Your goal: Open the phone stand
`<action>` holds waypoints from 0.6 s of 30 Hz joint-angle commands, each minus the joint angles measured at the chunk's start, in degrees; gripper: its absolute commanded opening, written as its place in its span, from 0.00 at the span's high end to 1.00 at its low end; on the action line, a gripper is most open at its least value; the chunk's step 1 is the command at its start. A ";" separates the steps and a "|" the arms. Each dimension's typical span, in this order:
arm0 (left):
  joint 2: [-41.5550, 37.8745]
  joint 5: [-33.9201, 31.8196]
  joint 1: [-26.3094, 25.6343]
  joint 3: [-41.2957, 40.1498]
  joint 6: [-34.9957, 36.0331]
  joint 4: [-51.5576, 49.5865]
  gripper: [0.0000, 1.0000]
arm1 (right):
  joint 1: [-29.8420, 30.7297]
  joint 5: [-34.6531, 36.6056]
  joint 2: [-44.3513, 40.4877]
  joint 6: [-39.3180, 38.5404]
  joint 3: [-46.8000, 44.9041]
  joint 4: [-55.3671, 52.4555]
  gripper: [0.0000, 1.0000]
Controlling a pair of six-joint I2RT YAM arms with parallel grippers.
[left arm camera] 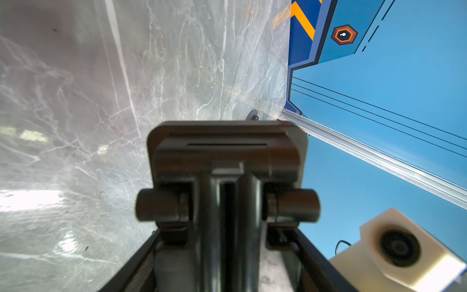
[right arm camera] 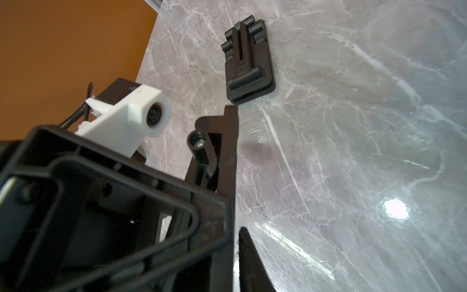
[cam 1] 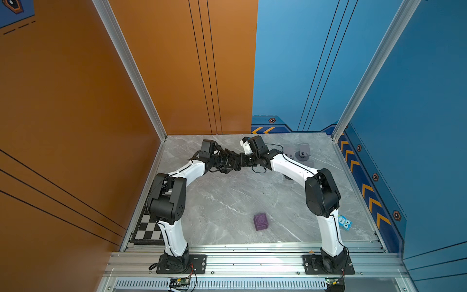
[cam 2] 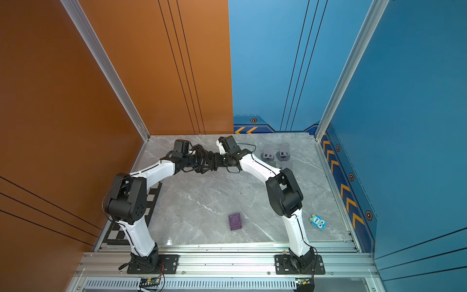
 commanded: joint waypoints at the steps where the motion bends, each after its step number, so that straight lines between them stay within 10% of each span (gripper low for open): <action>1: -0.98 5.36 -1.71 2.22 0.01 -0.18 0.67 | -0.80 2.68 2.51 0.60 3.07 1.59 0.88; 18: -1.15 6.15 -0.74 3.90 2.56 0.21 0.78 | -7.27 2.43 -6.34 0.17 -8.32 1.26 0.98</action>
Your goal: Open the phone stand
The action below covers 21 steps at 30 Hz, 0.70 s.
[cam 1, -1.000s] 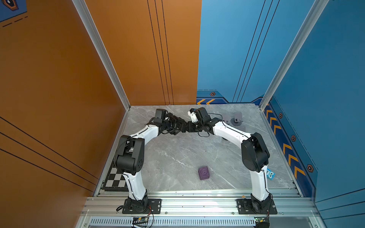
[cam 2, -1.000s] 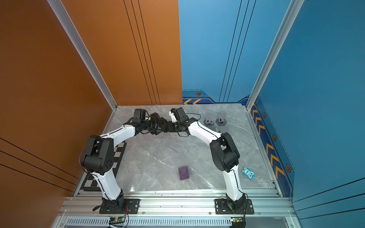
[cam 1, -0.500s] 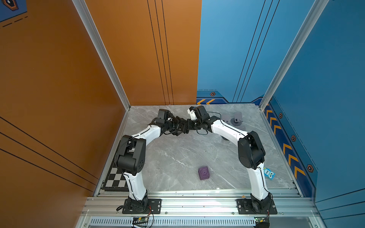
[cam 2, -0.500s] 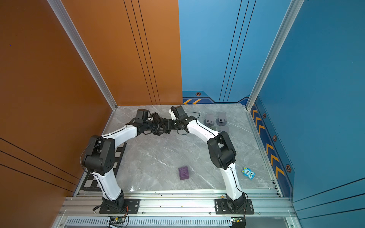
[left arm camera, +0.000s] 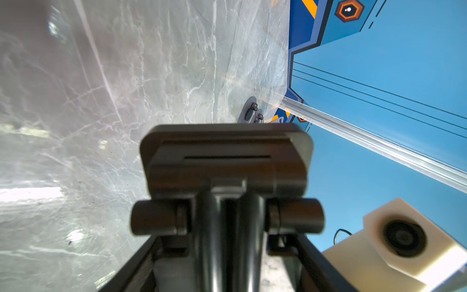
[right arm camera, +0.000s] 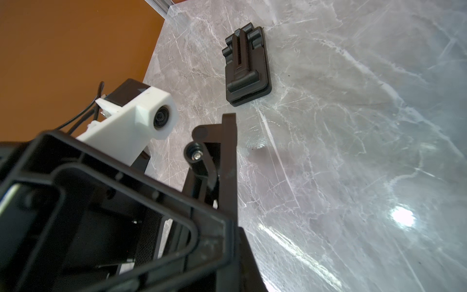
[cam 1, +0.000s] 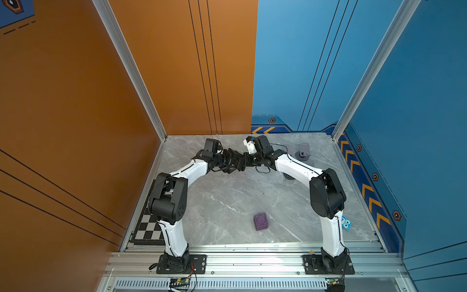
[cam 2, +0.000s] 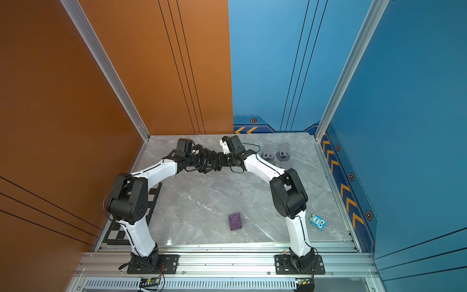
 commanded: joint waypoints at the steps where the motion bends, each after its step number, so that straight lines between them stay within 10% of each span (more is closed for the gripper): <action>1: -1.65 4.63 0.89 1.69 2.38 1.34 0.81 | -5.16 4.73 -2.16 1.41 -2.77 -1.51 0.98; 8: -2.50 5.06 1.16 1.39 3.17 1.34 1.00 | -8.35 4.44 -4.49 0.62 -6.59 -1.53 0.98; 21: -2.81 6.07 2.44 1.97 3.81 1.45 1.00 | -12.86 3.93 -7.12 -0.60 -10.57 -1.56 0.99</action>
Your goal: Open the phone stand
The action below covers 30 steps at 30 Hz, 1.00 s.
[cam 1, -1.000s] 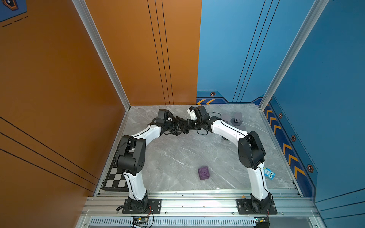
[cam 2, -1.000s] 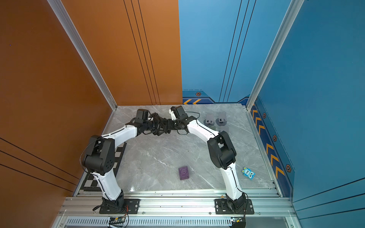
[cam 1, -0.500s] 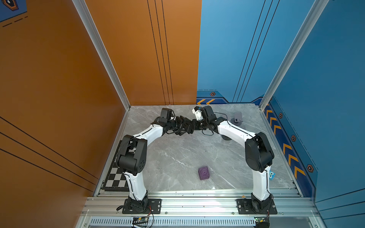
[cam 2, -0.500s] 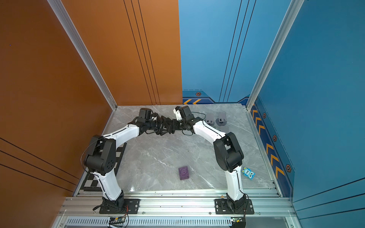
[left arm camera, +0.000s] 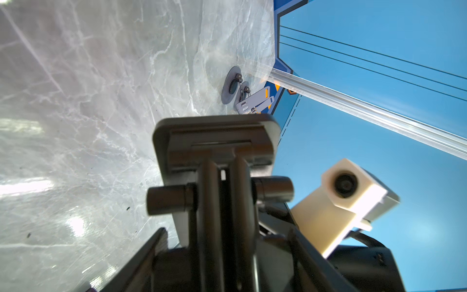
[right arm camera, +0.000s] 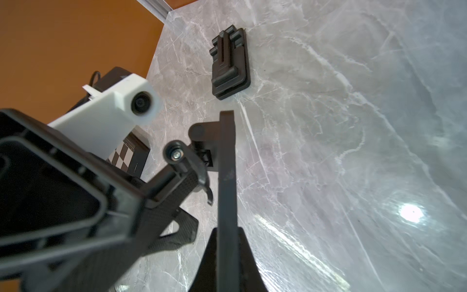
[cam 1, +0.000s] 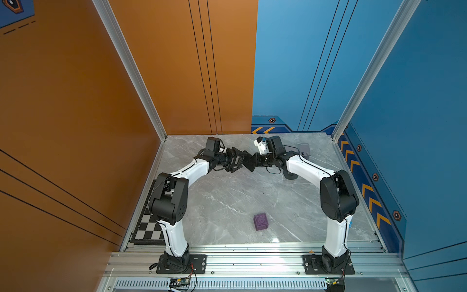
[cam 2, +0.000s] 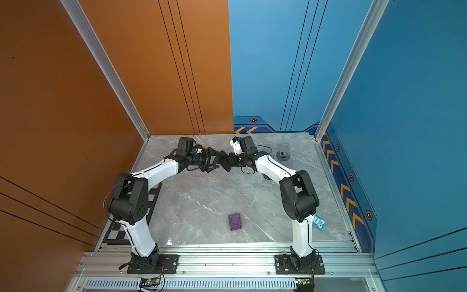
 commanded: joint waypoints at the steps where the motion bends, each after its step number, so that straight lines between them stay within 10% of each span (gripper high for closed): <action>1: -2.86 1.24 3.04 1.09 3.69 -1.19 1.00 | -6.63 10.06 -1.69 1.29 -1.45 -4.21 0.99; 15: -3.29 1.55 3.50 -0.63 5.69 -1.28 0.97 | -4.49 7.63 -2.01 -0.76 2.84 -6.66 0.99; 20: -3.31 1.46 2.71 -1.67 8.84 -1.33 0.72 | -0.59 8.46 -2.39 -3.81 7.16 -11.01 0.99; 26: -2.24 1.15 0.78 -2.25 12.50 -1.36 0.00 | 4.29 10.49 -1.77 -5.26 12.46 -15.43 0.99; 30: -1.91 0.17 0.33 -2.01 14.67 -1.34 0.02 | 4.74 10.40 -1.51 -4.16 13.70 -16.13 0.98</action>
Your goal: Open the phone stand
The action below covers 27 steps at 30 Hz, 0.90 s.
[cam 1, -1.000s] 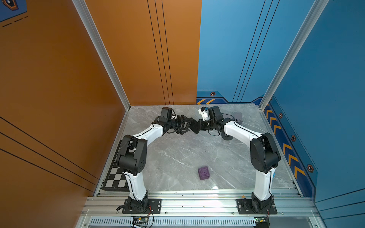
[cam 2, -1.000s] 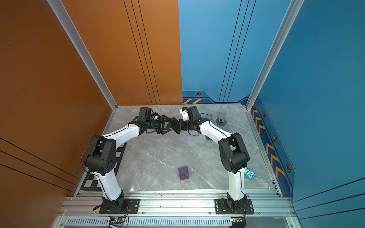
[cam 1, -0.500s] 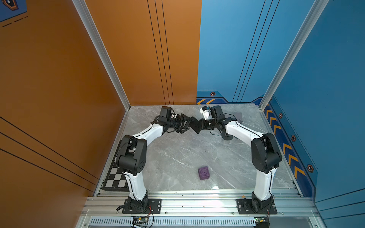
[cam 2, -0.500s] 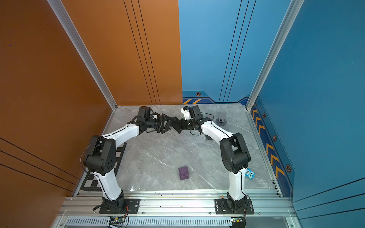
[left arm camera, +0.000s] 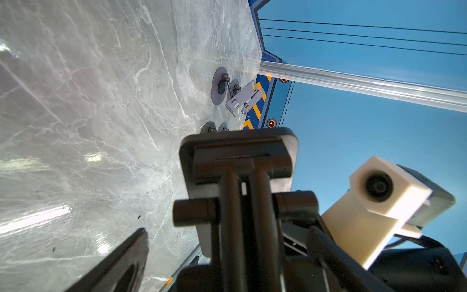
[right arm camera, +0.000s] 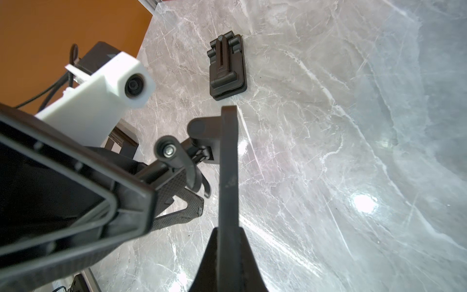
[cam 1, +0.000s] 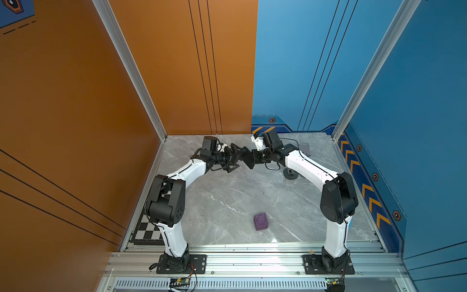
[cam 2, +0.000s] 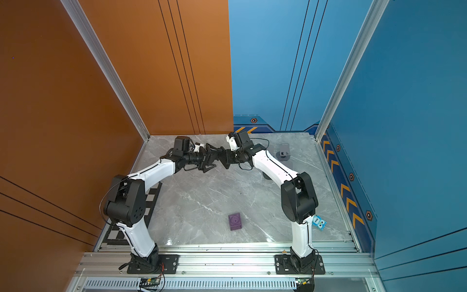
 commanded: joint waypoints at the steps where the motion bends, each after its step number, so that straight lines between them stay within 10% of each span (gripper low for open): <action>1: -0.01 -1.19 -0.42 -0.75 5.21 -1.86 0.02 | 0.24 1.89 -0.92 0.17 3.17 -1.89 0.98; 27: -8.28 -22.19 -5.08 10.32 47.04 -31.80 0.04 | 1.13 8.87 2.95 -6.32 10.17 -24.28 0.98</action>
